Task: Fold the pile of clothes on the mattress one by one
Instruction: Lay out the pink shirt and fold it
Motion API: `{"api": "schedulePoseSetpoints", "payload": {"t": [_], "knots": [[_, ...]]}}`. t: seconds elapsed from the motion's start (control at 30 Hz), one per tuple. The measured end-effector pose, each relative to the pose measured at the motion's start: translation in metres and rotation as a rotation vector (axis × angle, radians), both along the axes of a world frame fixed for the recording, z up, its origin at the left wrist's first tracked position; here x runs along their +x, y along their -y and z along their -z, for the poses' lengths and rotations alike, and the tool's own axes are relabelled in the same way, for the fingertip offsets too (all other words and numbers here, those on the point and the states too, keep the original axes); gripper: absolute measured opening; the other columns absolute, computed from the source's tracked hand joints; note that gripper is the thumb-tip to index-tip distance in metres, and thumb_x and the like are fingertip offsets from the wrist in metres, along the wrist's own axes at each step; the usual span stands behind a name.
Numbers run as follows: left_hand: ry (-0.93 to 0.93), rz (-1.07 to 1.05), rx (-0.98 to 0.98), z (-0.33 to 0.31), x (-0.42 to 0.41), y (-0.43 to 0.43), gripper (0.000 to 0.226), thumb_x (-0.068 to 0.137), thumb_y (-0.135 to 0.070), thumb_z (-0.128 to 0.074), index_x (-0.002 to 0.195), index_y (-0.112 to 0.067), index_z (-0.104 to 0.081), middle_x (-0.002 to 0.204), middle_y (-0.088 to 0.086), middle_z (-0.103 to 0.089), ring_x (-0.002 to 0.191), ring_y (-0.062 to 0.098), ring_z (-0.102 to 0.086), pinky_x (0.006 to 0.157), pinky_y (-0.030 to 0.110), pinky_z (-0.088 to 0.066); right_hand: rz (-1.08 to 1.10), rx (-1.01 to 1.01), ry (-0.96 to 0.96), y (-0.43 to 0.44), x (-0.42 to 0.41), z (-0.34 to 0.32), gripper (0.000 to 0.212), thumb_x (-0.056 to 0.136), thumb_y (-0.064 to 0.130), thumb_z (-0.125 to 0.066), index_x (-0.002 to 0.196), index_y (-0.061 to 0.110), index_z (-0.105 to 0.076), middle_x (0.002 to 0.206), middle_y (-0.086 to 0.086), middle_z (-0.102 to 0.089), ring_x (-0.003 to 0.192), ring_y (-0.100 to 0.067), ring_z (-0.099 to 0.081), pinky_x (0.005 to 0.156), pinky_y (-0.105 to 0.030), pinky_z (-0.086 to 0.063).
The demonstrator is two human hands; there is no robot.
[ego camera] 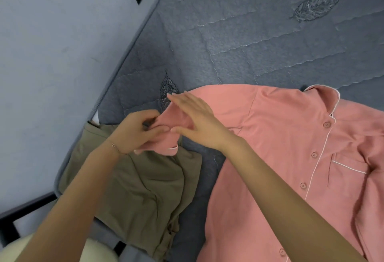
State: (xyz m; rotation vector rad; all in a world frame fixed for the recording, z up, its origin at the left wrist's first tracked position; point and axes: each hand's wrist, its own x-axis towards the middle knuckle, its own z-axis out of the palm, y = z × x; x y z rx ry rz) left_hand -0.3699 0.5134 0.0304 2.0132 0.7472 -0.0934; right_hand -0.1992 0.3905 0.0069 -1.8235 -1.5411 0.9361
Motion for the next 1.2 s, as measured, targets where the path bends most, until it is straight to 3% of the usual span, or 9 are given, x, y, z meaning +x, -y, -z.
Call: {"api": "schedulePoseSetpoints", "payload": {"t": [0.1,0.2,0.33,0.43,0.57,0.77,0.9,1.03,1.2], "knots": [[-0.017,-0.002,0.023,-0.007,-0.011,-0.005,0.038,0.083,-0.019,-0.074,0.064,-0.002,-0.045,0.058,0.000,-0.037,0.055,0.006,-0.030,0.053,0.020,-0.025,-0.027,-0.027,0.095,-0.008,-0.009,-0.004,0.061,0.089,0.032,-0.066,0.144,0.022,-0.042,0.138,-0.001,-0.051,0.135,-0.021,-0.034,0.113,-0.033,-0.015],[-0.004,-0.046,0.016,-0.010,-0.023,-0.004,0.036,0.080,-0.017,-0.077,0.064,0.000,-0.049,0.058,0.001,-0.038,0.055,0.005,-0.031,0.053,0.018,-0.025,0.063,-0.007,0.118,-0.017,-0.016,-0.009,0.024,0.086,0.025,-0.069,0.109,0.017,-0.069,0.101,-0.002,-0.062,0.105,-0.024,-0.050,0.094,-0.029,-0.029],[-0.057,-0.087,-0.057,-0.004,-0.041,0.001,0.046,0.090,-0.041,-0.061,0.073,0.002,-0.060,0.065,0.013,-0.055,0.061,0.011,-0.046,0.060,0.030,-0.040,0.111,0.010,0.050,-0.020,-0.026,-0.008,0.008,0.081,0.017,-0.073,0.086,0.010,-0.071,0.091,-0.004,-0.065,0.091,-0.025,-0.055,0.087,-0.036,-0.039],[-0.150,-0.177,-0.127,0.007,-0.057,0.008,0.041,0.099,-0.035,-0.047,0.083,-0.005,-0.070,0.075,0.010,-0.069,0.070,0.023,-0.064,0.073,0.040,-0.054,-0.021,-0.112,0.165,-0.014,-0.029,0.001,0.011,0.081,0.024,-0.072,0.088,0.015,-0.071,0.096,0.000,-0.067,0.100,-0.022,-0.056,0.093,-0.033,-0.035],[-0.194,-0.141,0.110,0.024,-0.071,0.027,0.012,0.091,-0.018,-0.063,0.094,-0.011,-0.073,0.089,0.003,-0.072,0.082,0.022,-0.065,0.080,0.039,-0.052,-0.145,-0.190,0.179,-0.001,-0.033,0.013,0.028,0.079,0.037,-0.074,0.102,0.020,-0.072,0.104,0.001,-0.070,0.105,-0.019,-0.059,0.100,-0.034,-0.035],[-0.269,-0.141,0.252,0.043,-0.076,0.053,0.031,0.088,-0.025,-0.066,0.119,-0.021,-0.066,0.114,0.000,-0.061,0.111,0.024,-0.048,0.085,0.038,-0.047,-0.144,-0.191,0.238,0.009,-0.028,0.025,0.043,0.086,0.041,-0.068,0.122,0.018,-0.063,0.120,0.000,-0.064,0.118,-0.020,-0.051,0.107,-0.034,-0.028],[-0.236,-0.096,0.314,0.049,-0.078,0.065,0.040,0.083,-0.026,-0.073,0.120,-0.012,-0.066,0.109,0.008,-0.062,0.104,0.031,-0.048,0.087,0.041,-0.046,-0.190,-0.294,0.245,0.018,-0.022,0.029,0.051,0.084,0.035,-0.070,0.132,0.024,-0.056,0.139,0.008,-0.051,0.135,-0.013,-0.037,0.118,-0.037,-0.010],[-0.243,-0.060,0.395,0.056,-0.077,0.080,0.047,0.075,-0.026,-0.080,0.115,-0.005,-0.067,0.102,0.013,-0.066,0.097,0.037,-0.053,0.085,0.045,-0.047,-0.259,-0.387,0.242,0.034,-0.015,0.035,0.065,0.075,0.036,-0.076,0.135,0.029,-0.052,0.145,0.012,-0.042,0.142,-0.010,-0.022,0.117,-0.037,0.002],[-0.178,-0.303,0.199,0.057,-0.079,0.082,0.008,0.084,-0.009,-0.069,0.089,-0.004,-0.066,0.083,0.009,-0.063,0.083,0.027,-0.049,0.076,0.035,-0.040,-0.331,-0.452,0.292,0.049,-0.019,0.047,0.077,0.071,0.037,-0.080,0.140,0.033,-0.046,0.156,0.010,-0.025,0.148,-0.014,-0.005,0.117,-0.042,0.007]]}}
